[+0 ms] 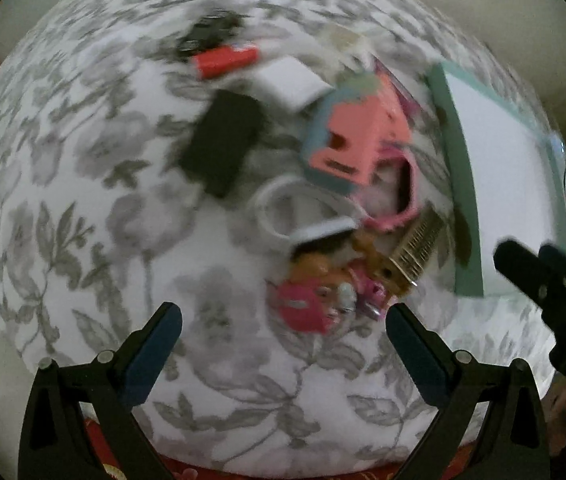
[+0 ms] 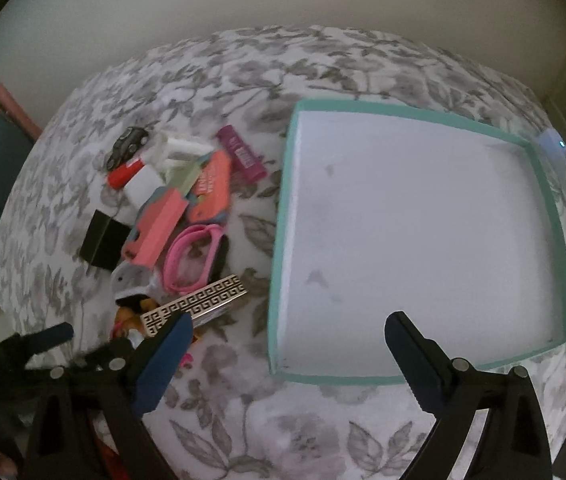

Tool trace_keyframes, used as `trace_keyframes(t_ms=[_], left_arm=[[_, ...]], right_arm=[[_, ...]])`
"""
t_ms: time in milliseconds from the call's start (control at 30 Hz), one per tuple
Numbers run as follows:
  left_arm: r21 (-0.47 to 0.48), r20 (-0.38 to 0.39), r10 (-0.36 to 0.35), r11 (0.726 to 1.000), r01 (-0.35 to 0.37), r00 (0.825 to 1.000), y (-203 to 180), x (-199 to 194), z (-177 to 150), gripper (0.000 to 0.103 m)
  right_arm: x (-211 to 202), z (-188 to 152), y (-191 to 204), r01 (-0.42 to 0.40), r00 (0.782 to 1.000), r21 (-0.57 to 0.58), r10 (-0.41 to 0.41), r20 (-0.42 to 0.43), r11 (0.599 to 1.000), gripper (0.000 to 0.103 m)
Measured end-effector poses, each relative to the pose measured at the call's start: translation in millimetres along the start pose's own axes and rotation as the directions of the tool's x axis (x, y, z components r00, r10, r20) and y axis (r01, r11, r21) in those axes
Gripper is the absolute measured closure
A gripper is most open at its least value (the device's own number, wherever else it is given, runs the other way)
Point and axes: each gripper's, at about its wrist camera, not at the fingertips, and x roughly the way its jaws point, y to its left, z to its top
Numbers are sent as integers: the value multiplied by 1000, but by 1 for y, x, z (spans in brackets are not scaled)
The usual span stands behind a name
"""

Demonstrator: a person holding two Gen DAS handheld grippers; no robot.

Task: Organize rigid objects
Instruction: 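Grasp the pink-brown toy dog with the left gripper while the right gripper grasps the silver bracelet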

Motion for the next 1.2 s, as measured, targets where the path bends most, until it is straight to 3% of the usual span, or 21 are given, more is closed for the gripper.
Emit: trace_keyframes(t_ms=[167,267,400,500,600,833,933,1200], left_arm=[[106,-5,70,992,-69,998,-27,10,2,1],[151,-1,101,984,-100,995,-37,17,5,9],[172,9,102,980,-102,995,-44,20,10,10],[166,-8,51,985,-49,999,-52,26,12,26],[155,-4,50,987,-49,999,-53,26,9,27],[68,-7,54,996,-53,999,-17,14,-7,30],[-16,2,46,999,-46,999,11,6,-11,30],[-233,63,87,970,-70,994,86,-15,-21,30]], right_arm=[[1,0,1,-19,1000,-4,19,0,1000,5],[1,-1,2,-20,1000,-11,20,4,1000,5],[3,-2,1,-26,1000,-1,26,-2,1000,5],[4,-1,0,-25,1000,2,25,-6,1000,5],[5,-1,-1,-36,999,8,36,-9,999,5],[6,0,9,-67,998,-27,67,-12,997,5],[5,0,17,-94,996,-62,94,-3,994,5],[12,-1,46,-151,989,-181,149,-25,972,8]])
